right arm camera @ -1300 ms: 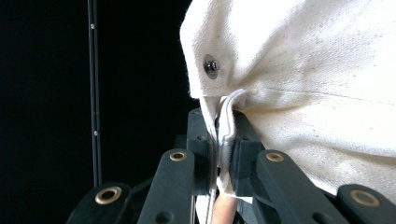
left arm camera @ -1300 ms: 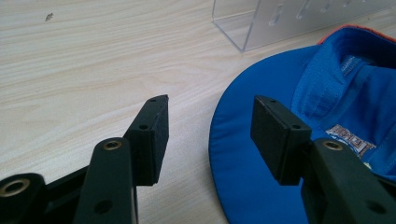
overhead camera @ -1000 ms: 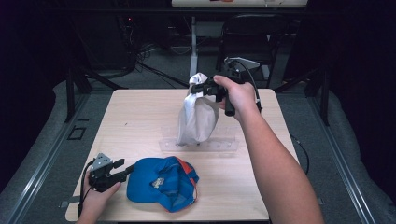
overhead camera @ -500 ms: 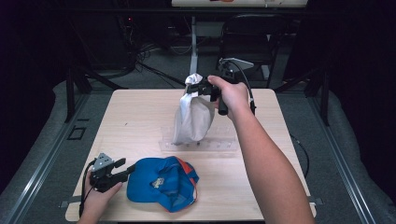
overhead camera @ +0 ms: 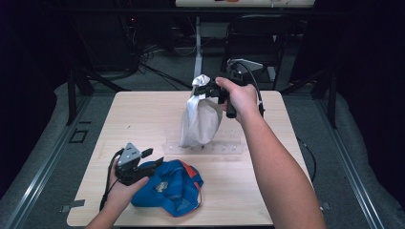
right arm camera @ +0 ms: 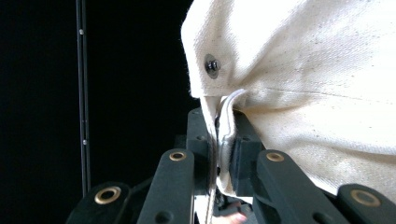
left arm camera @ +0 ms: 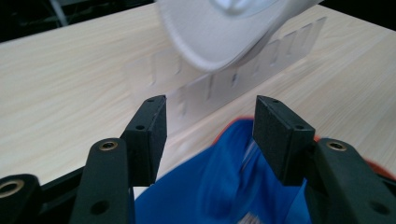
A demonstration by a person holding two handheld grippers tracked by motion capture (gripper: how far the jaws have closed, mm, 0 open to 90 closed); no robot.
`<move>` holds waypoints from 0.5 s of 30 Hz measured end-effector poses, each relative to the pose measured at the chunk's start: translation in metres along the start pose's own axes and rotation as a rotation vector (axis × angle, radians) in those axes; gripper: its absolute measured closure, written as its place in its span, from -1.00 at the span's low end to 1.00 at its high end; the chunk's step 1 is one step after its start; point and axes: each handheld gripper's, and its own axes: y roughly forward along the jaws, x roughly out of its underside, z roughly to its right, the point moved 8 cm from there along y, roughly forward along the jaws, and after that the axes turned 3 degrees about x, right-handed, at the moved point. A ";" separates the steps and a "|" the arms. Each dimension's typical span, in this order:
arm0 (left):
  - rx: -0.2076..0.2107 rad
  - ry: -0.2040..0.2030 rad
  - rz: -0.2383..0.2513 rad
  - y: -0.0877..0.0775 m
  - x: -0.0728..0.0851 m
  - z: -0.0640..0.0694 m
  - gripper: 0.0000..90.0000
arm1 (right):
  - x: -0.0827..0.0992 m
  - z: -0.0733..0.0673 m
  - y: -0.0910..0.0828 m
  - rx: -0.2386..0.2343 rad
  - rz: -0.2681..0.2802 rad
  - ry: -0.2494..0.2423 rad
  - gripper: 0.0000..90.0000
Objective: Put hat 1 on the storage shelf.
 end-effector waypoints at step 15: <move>-0.002 0.049 -0.036 0.044 -0.022 0.020 -0.02 | 0.001 0.000 0.001 -0.008 -0.005 -0.006 0.80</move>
